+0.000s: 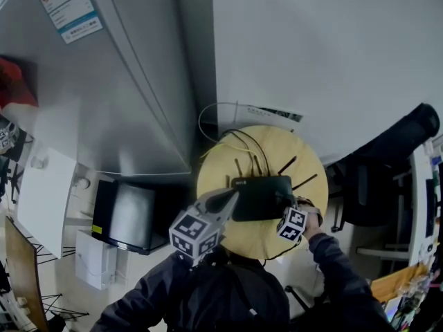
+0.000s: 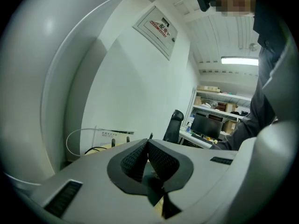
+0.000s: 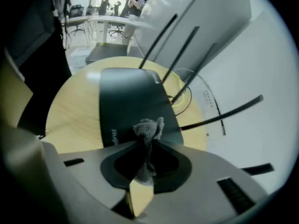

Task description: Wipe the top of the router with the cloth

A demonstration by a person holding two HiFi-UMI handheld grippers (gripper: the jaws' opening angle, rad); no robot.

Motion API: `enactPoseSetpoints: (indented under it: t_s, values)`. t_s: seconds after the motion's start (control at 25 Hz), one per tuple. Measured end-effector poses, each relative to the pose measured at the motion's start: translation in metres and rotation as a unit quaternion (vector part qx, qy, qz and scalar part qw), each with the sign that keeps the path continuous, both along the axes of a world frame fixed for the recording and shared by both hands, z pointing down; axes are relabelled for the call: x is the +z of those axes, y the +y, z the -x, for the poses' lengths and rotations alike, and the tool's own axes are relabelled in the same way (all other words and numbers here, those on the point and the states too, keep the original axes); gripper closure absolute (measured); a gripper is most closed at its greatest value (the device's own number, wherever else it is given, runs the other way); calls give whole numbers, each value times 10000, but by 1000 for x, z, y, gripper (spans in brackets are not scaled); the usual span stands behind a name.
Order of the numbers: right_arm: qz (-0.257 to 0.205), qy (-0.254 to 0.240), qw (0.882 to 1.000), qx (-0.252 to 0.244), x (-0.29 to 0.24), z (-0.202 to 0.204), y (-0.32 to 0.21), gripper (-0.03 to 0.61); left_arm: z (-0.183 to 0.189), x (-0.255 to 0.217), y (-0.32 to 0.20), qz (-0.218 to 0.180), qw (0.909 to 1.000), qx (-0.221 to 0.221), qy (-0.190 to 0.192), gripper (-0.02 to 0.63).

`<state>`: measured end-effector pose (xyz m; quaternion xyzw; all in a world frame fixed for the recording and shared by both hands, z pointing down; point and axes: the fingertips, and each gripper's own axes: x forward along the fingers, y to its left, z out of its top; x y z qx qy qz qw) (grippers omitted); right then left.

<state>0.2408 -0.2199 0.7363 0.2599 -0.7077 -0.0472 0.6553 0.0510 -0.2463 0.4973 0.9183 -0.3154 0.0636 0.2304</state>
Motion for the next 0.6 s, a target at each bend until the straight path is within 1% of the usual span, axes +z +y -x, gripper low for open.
enactPoseSetpoints:
  t_s: [0.08,0.28,0.48,0.6]
  values:
    - [-177,95,9995,245,-1,-8,-22,508,4,0,0,9,10000,-51,-4,612]
    - [-350,205,9969,681,5,-16,-52,508,16,1,-4,29,9998,-192,-47,612]
    - [-393,446,9951,784,12,-20,-64,508,24,8,-6,102,9995,-289,-96,612]
    - [-350,560,9952,725,15,-21,-63,508,24,9,-7,127,9994,-306,-100,612]
